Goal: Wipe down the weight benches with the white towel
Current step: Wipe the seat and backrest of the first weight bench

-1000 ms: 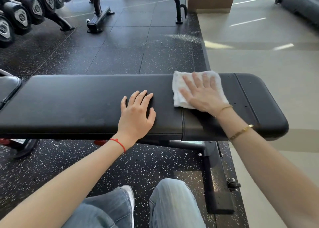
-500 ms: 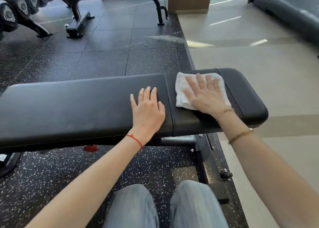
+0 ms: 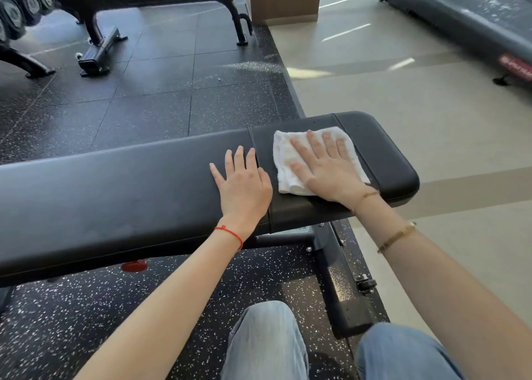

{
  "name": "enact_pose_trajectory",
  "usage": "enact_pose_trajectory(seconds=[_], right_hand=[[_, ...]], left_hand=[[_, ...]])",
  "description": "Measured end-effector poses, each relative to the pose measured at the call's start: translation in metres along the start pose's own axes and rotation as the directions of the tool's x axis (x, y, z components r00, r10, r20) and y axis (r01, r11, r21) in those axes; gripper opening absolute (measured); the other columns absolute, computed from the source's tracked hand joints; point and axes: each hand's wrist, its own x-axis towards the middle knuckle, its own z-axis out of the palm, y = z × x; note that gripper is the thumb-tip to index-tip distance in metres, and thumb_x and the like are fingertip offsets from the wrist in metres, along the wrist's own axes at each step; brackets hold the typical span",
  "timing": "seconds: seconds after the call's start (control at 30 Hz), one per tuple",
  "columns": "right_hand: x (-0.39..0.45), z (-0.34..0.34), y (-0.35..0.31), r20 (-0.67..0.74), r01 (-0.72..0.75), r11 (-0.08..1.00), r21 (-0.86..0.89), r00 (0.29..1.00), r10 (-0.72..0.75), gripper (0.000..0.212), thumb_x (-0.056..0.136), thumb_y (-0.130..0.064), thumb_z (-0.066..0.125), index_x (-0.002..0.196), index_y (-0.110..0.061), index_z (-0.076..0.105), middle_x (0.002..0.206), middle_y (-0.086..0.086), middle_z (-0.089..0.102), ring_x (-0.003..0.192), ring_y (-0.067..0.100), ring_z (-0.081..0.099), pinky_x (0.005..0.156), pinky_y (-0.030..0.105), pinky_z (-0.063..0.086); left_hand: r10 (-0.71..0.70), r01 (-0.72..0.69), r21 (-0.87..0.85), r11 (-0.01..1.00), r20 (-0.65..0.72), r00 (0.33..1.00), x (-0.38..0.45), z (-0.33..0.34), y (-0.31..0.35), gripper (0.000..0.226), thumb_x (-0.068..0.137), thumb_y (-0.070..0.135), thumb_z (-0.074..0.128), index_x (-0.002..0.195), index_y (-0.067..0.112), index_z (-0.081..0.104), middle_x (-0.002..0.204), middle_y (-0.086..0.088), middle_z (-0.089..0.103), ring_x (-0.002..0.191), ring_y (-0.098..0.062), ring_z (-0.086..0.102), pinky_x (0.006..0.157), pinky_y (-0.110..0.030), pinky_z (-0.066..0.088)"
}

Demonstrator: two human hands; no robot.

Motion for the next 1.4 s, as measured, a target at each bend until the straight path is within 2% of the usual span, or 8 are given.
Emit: enact_pose_trajectory(seconds=[0.27,0.43,0.6,0.8,0.97,1.03,1.2,1.4], right_hand=[[0.055,-0.018,0.057,0.056,-0.028,1.000,0.007,0.998,0.027,0.061,0.099,-0.059,0.016,0.156,-0.040,0.001,0.166,0.000,-0.005,0.150,0.033,-0.013,0.117,0.049,-0.016],[0.097,-0.021,0.027,0.102,0.150,0.988,0.037,0.983,-0.153,0.060,0.100,-0.056,0.018,0.155,-0.038,0.009,0.166,0.001,0.004,0.151,0.035,-0.005,0.117,0.053,-0.011],[0.049,-0.013,0.040,0.045,0.353,0.934,0.050,0.934,-0.355,0.058,0.099,-0.058,0.017,0.154,-0.044,0.002,0.164,-0.003,0.001,0.150,0.033,-0.009,0.118,0.050,-0.013],[0.034,-0.018,0.098,0.021,0.207,0.978,0.025,0.978,-0.207,0.060,0.098,-0.061,0.021,0.153,-0.046,0.004,0.165,-0.003,-0.003,0.151,0.029,-0.009,0.118,0.046,-0.015],[0.080,-0.030,0.086,0.077,0.060,0.995,0.085,0.995,-0.067,0.059,0.100,-0.056,0.022,0.155,-0.040,0.008,0.166,0.002,0.000,0.150,0.035,-0.009,0.119,0.050,-0.013],[0.074,-0.029,0.082,0.073,0.077,0.993,0.087,0.994,-0.084,0.058,0.101,-0.056,0.020,0.155,-0.040,0.007,0.166,0.002,-0.001,0.150,0.037,-0.012,0.119,0.050,-0.015],[-0.005,-0.008,0.084,-0.014,0.306,0.950,0.065,0.952,-0.306,0.062,0.092,-0.064,0.011,0.151,-0.049,-0.001,0.164,-0.005,-0.004,0.149,0.032,-0.013,0.117,0.047,-0.016],[0.026,-0.021,0.065,0.086,0.273,0.961,0.042,0.957,-0.276,0.059,0.099,-0.058,0.020,0.154,-0.045,0.002,0.165,-0.001,-0.006,0.149,0.035,-0.014,0.118,0.050,-0.016]], left_hand=[[-0.029,0.029,0.000,1.000,-0.069,0.997,0.001,0.004,0.005,0.052,0.100,0.027,0.035,0.151,0.019,0.035,0.160,-0.004,0.031,0.151,-0.023,0.019,0.122,-0.060,0.008],[-0.037,0.035,-0.014,0.999,-0.130,0.991,0.004,0.005,0.003,0.048,0.097,0.027,0.043,0.145,0.021,0.045,0.154,-0.001,0.041,0.147,-0.019,0.027,0.121,-0.058,0.013],[-0.061,0.062,0.004,0.998,-0.147,0.987,0.002,0.002,0.005,0.046,0.097,0.027,0.047,0.143,0.025,0.048,0.153,0.002,0.044,0.146,-0.017,0.031,0.121,-0.055,0.016],[-0.053,0.056,0.019,0.998,-0.158,0.986,0.002,0.002,0.004,0.046,0.097,0.025,0.047,0.143,0.022,0.049,0.153,-0.001,0.044,0.146,-0.020,0.032,0.121,-0.055,0.017],[-0.048,0.050,0.010,0.999,-0.145,0.988,0.001,0.002,0.004,0.046,0.098,0.024,0.046,0.144,0.021,0.048,0.154,-0.001,0.042,0.148,-0.019,0.030,0.122,-0.054,0.015],[-0.041,0.043,0.009,0.999,-0.141,0.989,0.000,0.001,0.003,0.046,0.099,0.024,0.045,0.144,0.021,0.047,0.154,-0.001,0.042,0.148,-0.019,0.029,0.122,-0.054,0.015],[-0.037,0.038,0.003,0.999,-0.137,0.990,0.000,0.002,0.003,0.046,0.100,0.024,0.044,0.145,0.020,0.046,0.155,-0.002,0.042,0.148,-0.020,0.028,0.123,-0.055,0.014],[-0.058,0.059,-0.001,0.998,-0.126,0.990,0.000,0.002,0.005,0.046,0.101,0.024,0.043,0.147,0.022,0.044,0.157,-0.001,0.039,0.150,-0.018,0.025,0.123,-0.054,0.011]])
